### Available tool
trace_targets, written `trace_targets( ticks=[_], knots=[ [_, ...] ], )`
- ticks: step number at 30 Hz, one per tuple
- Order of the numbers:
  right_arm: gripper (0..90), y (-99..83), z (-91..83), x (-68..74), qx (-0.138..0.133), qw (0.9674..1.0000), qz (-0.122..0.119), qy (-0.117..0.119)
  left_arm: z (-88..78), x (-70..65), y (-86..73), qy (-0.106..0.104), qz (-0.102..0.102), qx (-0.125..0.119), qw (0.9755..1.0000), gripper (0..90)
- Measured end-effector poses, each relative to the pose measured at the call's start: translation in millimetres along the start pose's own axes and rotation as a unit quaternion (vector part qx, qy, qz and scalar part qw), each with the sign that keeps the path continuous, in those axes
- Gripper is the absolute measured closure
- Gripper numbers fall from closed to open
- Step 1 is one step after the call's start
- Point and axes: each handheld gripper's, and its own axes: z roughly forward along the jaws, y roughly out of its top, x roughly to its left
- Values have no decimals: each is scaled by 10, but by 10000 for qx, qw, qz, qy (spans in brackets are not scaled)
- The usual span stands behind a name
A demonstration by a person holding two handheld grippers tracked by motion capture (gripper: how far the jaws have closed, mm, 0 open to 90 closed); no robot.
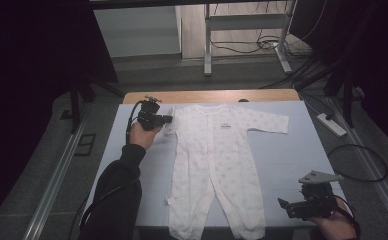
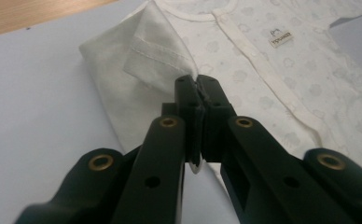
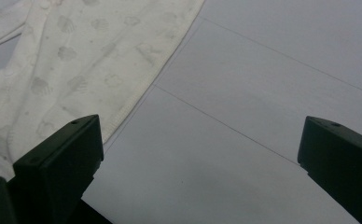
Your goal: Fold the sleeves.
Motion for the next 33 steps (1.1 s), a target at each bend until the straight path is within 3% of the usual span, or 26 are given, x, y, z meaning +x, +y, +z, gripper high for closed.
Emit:
trace_targets(
  ticks=[16, 33],
  knots=[
    [3, -1, -2, 1, -1, 10000, 1, 7, 161, -272, 178, -197, 312, 68, 9993, 878],
    [4, -5, -6, 0, -23, 10000, -18, 22, 417, -596, 338, -431, 651, 237, 9967, 877]
  ],
)
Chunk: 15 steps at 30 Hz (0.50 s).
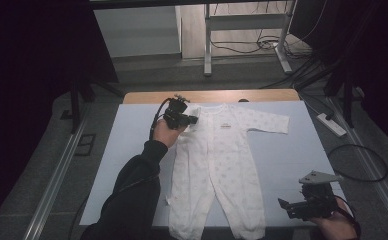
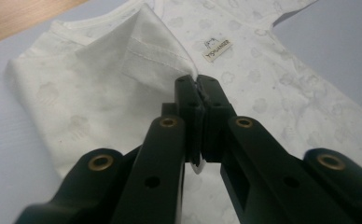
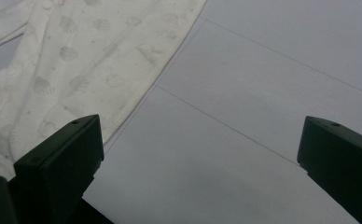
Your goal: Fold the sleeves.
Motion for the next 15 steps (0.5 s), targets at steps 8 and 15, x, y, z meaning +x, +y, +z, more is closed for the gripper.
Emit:
trace_targets(
  ticks=[8, 15],
  knots=[
    [5, 0, 0, 1, 3, 10000, -7, 4, 144, -49, 33, -17, 25, 98, 9999, 877],
    [5, -1, 0, 0, 1, 10000, -9, 11, 270, -36, 37, -5, -23, 181, 9998, 876]
  ],
)
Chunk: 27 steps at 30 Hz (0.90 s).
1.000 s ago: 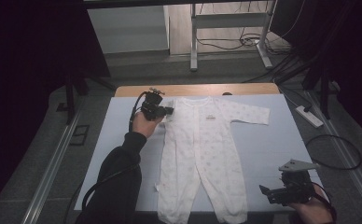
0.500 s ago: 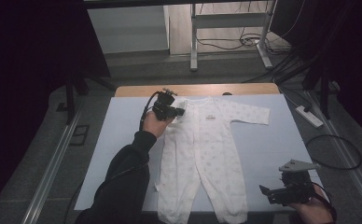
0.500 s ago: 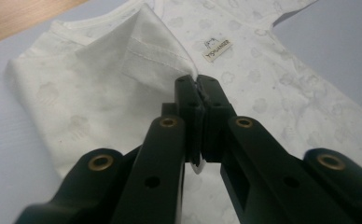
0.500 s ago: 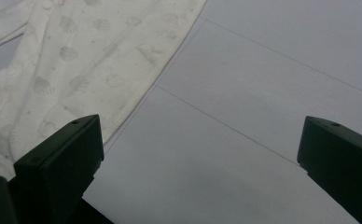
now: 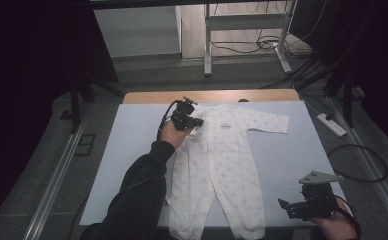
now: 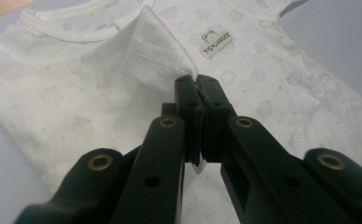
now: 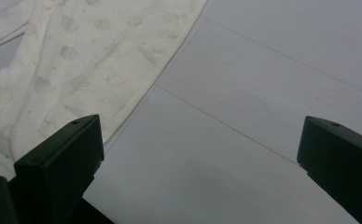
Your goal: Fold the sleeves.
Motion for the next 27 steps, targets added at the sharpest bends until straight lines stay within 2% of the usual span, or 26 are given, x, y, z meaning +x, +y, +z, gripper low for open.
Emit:
trace_targets(
  ticks=[20, 27],
  knots=[
    [6, -2, -3, 2, -5, 10000, -15, 15, 330, -45, -6, 28, -20, 184, 9998, 858],
    [7, -2, -3, 4, -2, 10000, -19, 17, 391, -53, -24, 17, -51, 168, 9998, 813]
  ],
)
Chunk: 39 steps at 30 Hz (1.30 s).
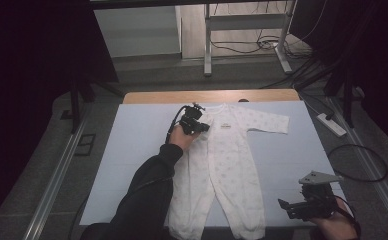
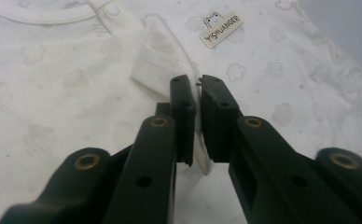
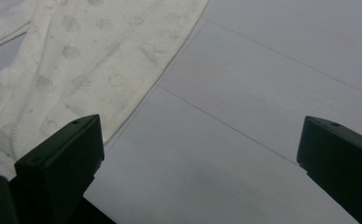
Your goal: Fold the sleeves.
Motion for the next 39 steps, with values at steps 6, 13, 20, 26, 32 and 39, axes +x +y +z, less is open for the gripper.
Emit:
trace_targets(
  ticks=[6, 13, 20, 26, 32, 39],
  knots=[
    [7, 0, 1, 2, 6, 10000, -7, -9, 6, -5, -9, -93, 26, 6, 10000, 750],
    [7, 1, 3, 4, 10, 10000, -13, -15, -80, 18, -4, -187, -1, -185, 9997, 602],
    [7, 1, 4, 6, 10, 10000, -23, -21, -116, 56, -31, -134, -67, -327, 9994, 451],
    [7, 2, 5, 5, 16, 10000, -22, -20, -138, 84, -43, -23, -59, -395, 9992, 334],
    [7, 2, 5, 5, 14, 10000, -21, -20, -165, 77, -49, 42, -9, -380, 9993, 194],
    [7, 3, 5, 5, 13, 10000, -18, -17, -260, 90, -113, 13, 61, -346, 9994, 60]
  ],
)
